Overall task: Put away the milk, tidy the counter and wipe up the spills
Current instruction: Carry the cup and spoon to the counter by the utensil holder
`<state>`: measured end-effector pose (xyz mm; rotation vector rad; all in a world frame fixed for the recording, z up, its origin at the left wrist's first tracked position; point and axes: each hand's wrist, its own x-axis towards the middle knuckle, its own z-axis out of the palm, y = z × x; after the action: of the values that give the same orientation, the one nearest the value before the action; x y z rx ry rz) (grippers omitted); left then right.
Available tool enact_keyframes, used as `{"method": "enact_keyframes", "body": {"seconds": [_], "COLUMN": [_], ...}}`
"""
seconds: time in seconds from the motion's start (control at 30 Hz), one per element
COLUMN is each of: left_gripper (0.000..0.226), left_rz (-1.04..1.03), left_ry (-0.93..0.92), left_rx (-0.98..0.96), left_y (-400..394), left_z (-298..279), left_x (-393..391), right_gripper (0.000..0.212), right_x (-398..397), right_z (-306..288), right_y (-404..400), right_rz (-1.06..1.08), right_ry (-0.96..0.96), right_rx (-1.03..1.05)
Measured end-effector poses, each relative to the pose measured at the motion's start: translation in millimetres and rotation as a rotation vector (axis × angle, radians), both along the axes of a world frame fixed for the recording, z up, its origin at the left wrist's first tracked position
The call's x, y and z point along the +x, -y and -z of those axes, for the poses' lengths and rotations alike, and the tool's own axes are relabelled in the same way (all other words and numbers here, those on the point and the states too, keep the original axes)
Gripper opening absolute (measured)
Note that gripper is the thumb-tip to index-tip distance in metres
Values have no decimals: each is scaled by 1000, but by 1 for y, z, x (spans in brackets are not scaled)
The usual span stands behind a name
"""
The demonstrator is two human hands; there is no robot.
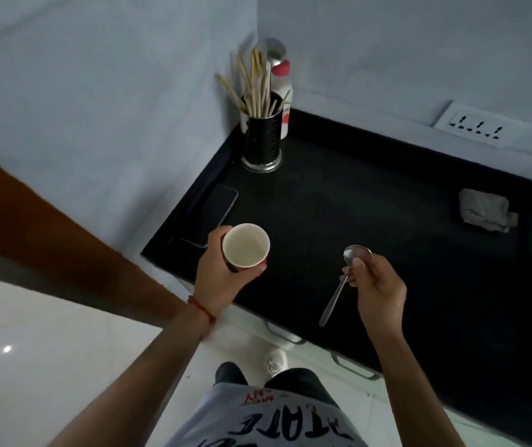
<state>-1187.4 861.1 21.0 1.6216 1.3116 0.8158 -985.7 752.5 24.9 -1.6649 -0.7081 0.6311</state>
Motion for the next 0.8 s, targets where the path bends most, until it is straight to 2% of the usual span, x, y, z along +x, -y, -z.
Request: {"method": "enact_keyframes", "body": {"seconds": [0.23,0.47,0.67,0.8], "left_gripper": [78,71,70,71], "left_rz": [-27,-23,21,56], "left_ry": [-10,-47,-76,-82], "left_rx": [-27,-14,-27,-27], "left_y": [-71,-139,-168,-174], "left_z": [17,33,49,57], "left_x": [40,66,72,69], "right_gripper": [17,19,17,27], "right_x": [16,22,16,10], "right_z": [-5,-6,-10,-22], "right_y": [-55,-90,-126,-160], "right_rz": [-49,-2,-7,-21], "right_ry": [3,67,149,170], "right_rx": [4,-5,-45,-43]}}
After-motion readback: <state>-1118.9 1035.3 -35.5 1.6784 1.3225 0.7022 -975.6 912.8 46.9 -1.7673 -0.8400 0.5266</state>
